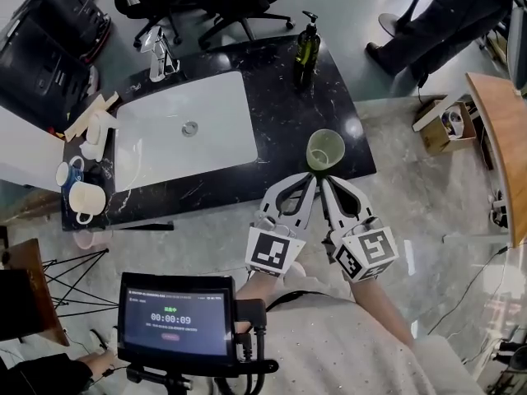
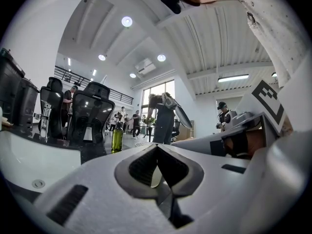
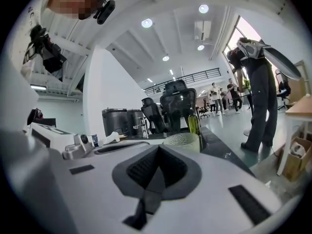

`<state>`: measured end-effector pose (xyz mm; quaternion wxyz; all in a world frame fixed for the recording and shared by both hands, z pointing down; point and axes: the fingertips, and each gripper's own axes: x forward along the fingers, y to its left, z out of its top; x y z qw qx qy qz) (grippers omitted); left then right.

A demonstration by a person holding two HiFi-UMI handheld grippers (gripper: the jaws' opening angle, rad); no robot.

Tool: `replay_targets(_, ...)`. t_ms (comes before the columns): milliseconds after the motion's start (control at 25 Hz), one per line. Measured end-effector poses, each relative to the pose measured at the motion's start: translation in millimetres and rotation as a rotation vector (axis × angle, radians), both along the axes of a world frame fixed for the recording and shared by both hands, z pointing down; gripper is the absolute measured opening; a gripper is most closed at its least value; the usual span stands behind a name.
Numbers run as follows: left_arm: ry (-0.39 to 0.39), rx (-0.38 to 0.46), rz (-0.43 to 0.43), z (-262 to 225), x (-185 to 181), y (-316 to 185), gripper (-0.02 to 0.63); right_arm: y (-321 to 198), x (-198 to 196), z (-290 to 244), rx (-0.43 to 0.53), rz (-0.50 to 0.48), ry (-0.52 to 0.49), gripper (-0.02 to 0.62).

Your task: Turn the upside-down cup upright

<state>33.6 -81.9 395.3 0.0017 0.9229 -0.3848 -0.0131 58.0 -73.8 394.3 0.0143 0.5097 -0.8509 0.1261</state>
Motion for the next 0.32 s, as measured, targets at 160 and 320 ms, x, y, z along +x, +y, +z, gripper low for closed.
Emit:
replay_targets(160, 0.005, 0.003, 0.003, -0.1, 0.1, 1.5, 0.008, -0.1, -4.0, -2.6, 0.017, -0.006, 0.025, 0.006)
replay_targets(320, 0.019, -0.005, 0.009, 0.9, 1.4, 2.1, 0.008, -1.9, -3.4, -1.7, 0.019, 0.002, 0.034, 0.006)
